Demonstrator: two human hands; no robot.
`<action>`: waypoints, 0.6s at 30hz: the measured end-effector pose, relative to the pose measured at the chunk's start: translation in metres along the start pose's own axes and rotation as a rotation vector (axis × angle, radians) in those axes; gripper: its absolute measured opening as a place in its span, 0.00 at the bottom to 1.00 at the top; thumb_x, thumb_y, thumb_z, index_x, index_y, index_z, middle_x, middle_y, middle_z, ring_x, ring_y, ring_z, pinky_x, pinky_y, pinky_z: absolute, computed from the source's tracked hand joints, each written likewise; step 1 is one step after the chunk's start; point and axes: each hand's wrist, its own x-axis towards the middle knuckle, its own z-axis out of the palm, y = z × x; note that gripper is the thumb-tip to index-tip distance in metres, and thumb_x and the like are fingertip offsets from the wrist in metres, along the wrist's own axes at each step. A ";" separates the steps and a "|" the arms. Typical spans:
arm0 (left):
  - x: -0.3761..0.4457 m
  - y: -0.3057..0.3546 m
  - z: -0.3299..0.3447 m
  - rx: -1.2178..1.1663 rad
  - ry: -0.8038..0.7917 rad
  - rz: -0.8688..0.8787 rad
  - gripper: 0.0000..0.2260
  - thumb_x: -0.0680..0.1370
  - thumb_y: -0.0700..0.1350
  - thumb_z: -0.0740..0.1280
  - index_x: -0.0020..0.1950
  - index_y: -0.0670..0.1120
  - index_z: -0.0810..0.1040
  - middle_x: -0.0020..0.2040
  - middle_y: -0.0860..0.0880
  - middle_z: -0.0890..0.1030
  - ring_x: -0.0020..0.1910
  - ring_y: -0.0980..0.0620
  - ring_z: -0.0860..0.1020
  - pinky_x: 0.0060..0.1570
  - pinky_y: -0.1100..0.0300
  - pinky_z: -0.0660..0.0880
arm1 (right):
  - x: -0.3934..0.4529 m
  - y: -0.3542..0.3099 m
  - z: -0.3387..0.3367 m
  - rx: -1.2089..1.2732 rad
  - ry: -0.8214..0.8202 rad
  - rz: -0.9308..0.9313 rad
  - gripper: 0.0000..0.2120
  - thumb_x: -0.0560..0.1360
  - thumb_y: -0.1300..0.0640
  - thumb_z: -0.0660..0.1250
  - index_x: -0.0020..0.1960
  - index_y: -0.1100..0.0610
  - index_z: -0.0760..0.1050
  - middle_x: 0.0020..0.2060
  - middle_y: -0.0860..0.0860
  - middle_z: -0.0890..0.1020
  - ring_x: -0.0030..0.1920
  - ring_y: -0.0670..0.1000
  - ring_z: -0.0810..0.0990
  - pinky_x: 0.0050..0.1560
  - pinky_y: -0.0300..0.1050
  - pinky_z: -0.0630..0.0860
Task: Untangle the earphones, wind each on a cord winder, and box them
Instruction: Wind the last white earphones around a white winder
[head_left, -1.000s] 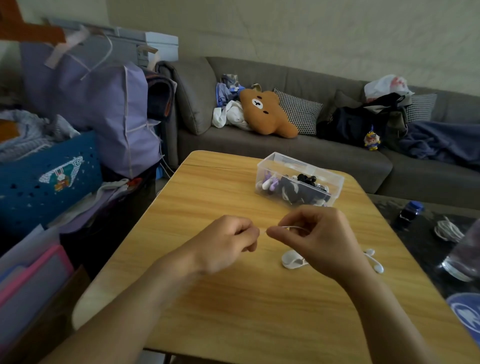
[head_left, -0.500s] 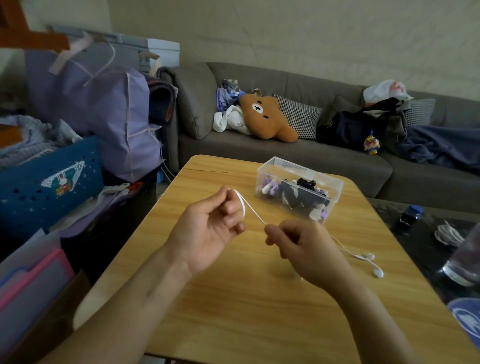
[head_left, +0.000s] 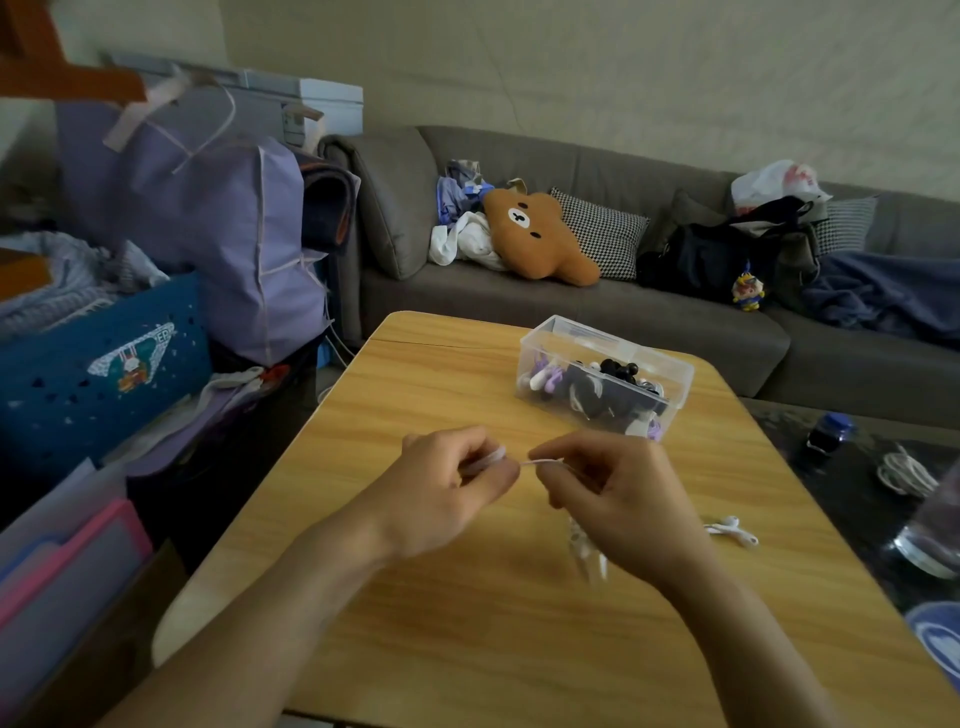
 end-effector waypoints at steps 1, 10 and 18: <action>0.000 -0.001 0.001 0.017 0.022 0.016 0.12 0.81 0.56 0.64 0.44 0.50 0.79 0.38 0.50 0.77 0.42 0.52 0.74 0.44 0.52 0.72 | 0.001 0.003 -0.004 -0.010 0.036 0.030 0.03 0.74 0.51 0.73 0.48 0.46 0.83 0.33 0.45 0.83 0.34 0.43 0.81 0.36 0.41 0.80; 0.007 -0.003 -0.009 0.007 0.512 0.091 0.12 0.83 0.49 0.60 0.43 0.46 0.76 0.27 0.55 0.71 0.24 0.59 0.69 0.25 0.70 0.63 | 0.005 0.041 -0.032 -0.097 0.069 0.249 0.06 0.73 0.47 0.74 0.42 0.49 0.83 0.30 0.47 0.83 0.31 0.42 0.81 0.34 0.34 0.75; 0.008 0.000 -0.010 -0.109 0.680 -0.002 0.13 0.84 0.50 0.57 0.44 0.48 0.74 0.28 0.53 0.69 0.23 0.59 0.68 0.23 0.68 0.64 | 0.006 0.049 -0.033 -0.103 0.091 0.275 0.08 0.77 0.47 0.69 0.41 0.48 0.81 0.33 0.44 0.84 0.34 0.40 0.81 0.38 0.36 0.77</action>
